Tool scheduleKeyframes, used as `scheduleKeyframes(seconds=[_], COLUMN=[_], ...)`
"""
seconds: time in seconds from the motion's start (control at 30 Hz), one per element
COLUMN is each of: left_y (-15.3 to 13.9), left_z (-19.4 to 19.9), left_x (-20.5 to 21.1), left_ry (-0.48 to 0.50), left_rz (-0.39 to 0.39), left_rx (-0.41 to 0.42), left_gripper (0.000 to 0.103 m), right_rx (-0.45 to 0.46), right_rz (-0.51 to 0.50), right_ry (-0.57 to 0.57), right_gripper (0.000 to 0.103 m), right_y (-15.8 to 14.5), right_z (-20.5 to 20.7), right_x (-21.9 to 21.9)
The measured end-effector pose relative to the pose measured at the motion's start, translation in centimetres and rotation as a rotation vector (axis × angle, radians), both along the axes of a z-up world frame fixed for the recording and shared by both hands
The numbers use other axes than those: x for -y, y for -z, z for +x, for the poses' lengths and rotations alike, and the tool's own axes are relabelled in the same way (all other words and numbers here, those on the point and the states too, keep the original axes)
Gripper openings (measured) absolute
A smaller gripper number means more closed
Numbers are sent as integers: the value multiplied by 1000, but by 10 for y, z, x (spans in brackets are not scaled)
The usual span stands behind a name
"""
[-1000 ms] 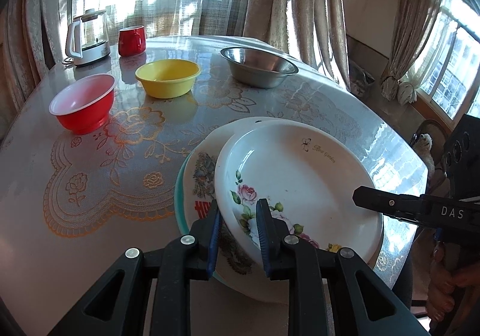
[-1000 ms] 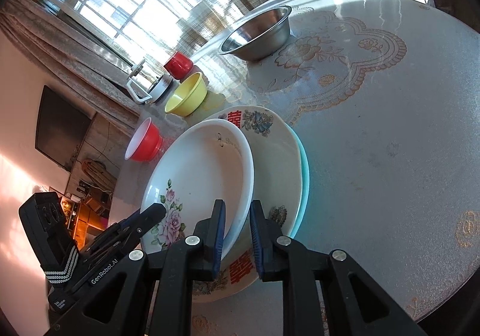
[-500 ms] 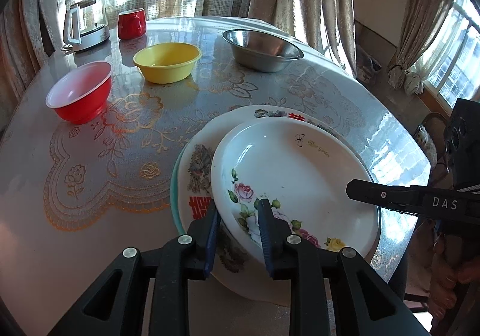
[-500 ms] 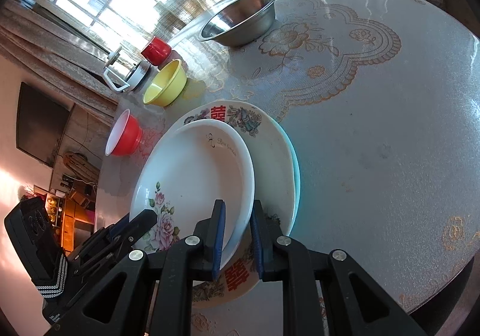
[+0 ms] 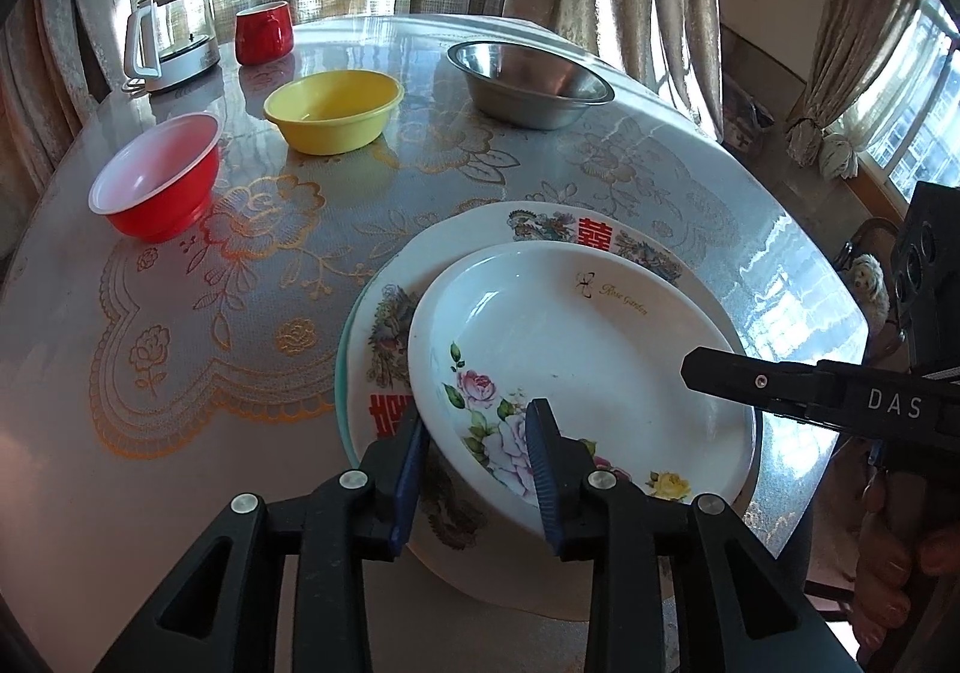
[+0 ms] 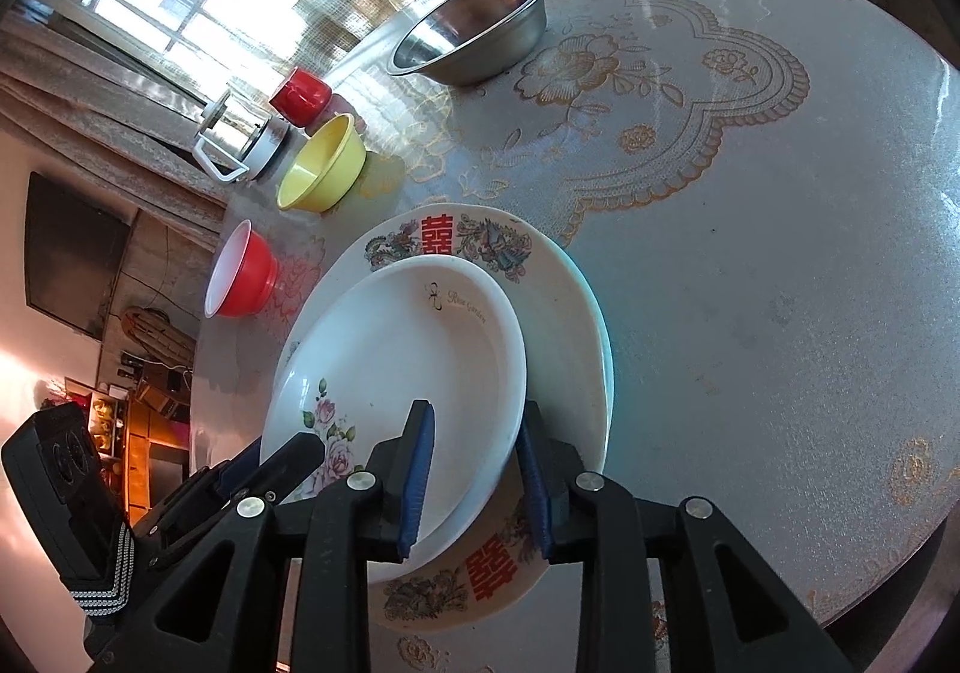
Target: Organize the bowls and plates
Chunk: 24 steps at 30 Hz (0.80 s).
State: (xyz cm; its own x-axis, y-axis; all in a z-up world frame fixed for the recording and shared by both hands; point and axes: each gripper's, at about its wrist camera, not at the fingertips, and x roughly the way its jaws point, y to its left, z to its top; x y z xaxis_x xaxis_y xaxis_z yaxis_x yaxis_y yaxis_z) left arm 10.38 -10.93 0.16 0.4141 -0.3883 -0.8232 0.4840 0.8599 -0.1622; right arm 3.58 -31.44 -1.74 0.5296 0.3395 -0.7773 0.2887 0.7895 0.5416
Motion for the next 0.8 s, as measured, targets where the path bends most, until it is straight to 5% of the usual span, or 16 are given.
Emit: scheduleKeyframes(seconds=[0.53,0.8], left_y=[-1,-3], left_z=[1,-7], left_x=[4,5], left_ry=[39,59], left_rz=[27,80], left_rx=[-50,-8], left_gripper=[39,39], right_rx=[19,31], right_rz=[-49,-67], right_ry=[6,6], right_gripper=[29,29], right_y=[-5,-8], right_z=[-1,-6], right_x=[0,0])
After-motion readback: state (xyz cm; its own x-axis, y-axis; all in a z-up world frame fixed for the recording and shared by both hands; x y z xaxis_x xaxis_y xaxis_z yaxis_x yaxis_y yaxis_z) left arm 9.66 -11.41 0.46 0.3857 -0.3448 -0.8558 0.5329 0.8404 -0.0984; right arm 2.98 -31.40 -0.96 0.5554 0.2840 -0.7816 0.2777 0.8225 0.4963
